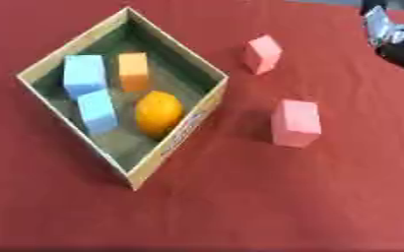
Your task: Pick up objects on the table and place them in the box.
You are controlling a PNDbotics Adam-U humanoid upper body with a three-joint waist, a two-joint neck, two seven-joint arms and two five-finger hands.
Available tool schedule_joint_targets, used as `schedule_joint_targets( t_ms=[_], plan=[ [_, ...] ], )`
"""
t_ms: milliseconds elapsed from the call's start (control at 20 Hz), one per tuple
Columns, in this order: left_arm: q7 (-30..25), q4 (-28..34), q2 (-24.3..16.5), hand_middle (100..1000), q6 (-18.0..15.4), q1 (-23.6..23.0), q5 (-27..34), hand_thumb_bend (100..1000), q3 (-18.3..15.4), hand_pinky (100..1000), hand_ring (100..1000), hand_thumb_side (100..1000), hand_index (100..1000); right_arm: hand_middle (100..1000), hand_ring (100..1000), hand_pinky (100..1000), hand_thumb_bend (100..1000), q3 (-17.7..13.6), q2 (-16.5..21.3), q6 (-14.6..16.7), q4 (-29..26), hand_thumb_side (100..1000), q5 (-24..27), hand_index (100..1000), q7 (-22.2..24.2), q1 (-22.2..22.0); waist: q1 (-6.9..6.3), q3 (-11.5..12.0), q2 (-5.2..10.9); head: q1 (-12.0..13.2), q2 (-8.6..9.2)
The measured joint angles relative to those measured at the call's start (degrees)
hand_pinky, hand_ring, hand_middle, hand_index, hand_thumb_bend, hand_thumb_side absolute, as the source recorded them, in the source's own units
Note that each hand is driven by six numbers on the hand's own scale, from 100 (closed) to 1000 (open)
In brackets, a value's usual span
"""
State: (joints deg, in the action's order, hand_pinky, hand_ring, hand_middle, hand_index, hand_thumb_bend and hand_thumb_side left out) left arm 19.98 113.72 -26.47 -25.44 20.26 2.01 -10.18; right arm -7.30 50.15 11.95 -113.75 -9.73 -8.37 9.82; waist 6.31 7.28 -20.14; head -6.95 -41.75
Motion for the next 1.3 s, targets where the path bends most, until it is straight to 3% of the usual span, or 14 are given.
schedule_joint_targets(
  t_ms=[100, 200, 450, 600, 750, 1000, 1250, 1300],
  plan=[
    [0.0, 0.0, -0.3, 833, 0.0, -0.2, 0.0, 214, 0.0, 920, 903, 781, 915, 761, 882, 843, 100, 0.4, 2.4, 0.1, 0.0, 221, -1.6, 894, 1.3, -1.7, 0.22, -0.3, 0.04, 0.3, -0.05],
    [0.0, 0.0, -0.3, 834, 0.0, -0.5, -0.1, 214, 0.0, 920, 903, 780, 917, 786, 888, 845, 100, 1.1, 5.2, -0.1, 0.0, 232, -3.3, 904, 2.8, -3.5, 0.38, -0.4, 0.13, 0.4, -0.14],
    [0.1, 0.0, -0.7, 834, 0.2, -0.6, -0.2, 213, 0.0, 921, 904, 782, 914, 854, 927, 863, 100, 3.9, 11.2, -0.9, 0.0, 493, -7.9, 938, 7.4, -6.7, 0.57, -0.5, 0.38, 0.5, -0.49],
    [0.1, 0.0, -0.7, 834, 0.3, -0.6, -0.3, 213, 0.0, 920, 904, 783, 914, 865, 940, 869, 100, 6.2, 12.5, -0.7, 0.0, 600, -10.9, 949, 10.3, -7.6, 0.74, -0.3, 0.38, 0.5, -0.50],
    [0.1, 0.0, -0.7, 834, 0.4, -0.6, -0.3, 211, 0.0, 921, 904, 786, 914, 875, 955, 880, 100, 8.1, 12.7, -0.5, 0.0, 647, -13.5, 959, 13.1, -7.9, 0.74, -0.2, 0.38, 0.3, -0.50],
    [-0.1, 0.0, -0.7, 834, 0.5, -0.6, -0.3, 211, 0.0, 921, 905, 786, 914, 879, 970, 889, 100, 9.6, 12.8, -0.3, 0.0, 680, -14.1, 965, 17.8, -7.5, 0.74, -0.1, 0.38, 0.2, -0.51],
    [-0.2, 0.0, -0.7, 834, 0.6, -0.6, -0.3, 209, 0.2, 921, 905, 788, 914, 860, 988, 910, 100, 10.5, 13.1, -1.2, 0.0, 527, -10.8, 965, 22.3, -6.7, 0.74, 0.0, 0.38, 0.1, -0.52],
    [-0.3, 0.0, -0.7, 834, 0.7, -0.6, -0.2, 209, 0.2, 921, 905, 788, 914, 855, 992, 915, 100, 10.9, 13.1, -1.7, 0.0, 447, -9.9, 964, 23.2, -6.7, 0.74, 0.1, 0.38, 0.0, -0.52]
  ],
)
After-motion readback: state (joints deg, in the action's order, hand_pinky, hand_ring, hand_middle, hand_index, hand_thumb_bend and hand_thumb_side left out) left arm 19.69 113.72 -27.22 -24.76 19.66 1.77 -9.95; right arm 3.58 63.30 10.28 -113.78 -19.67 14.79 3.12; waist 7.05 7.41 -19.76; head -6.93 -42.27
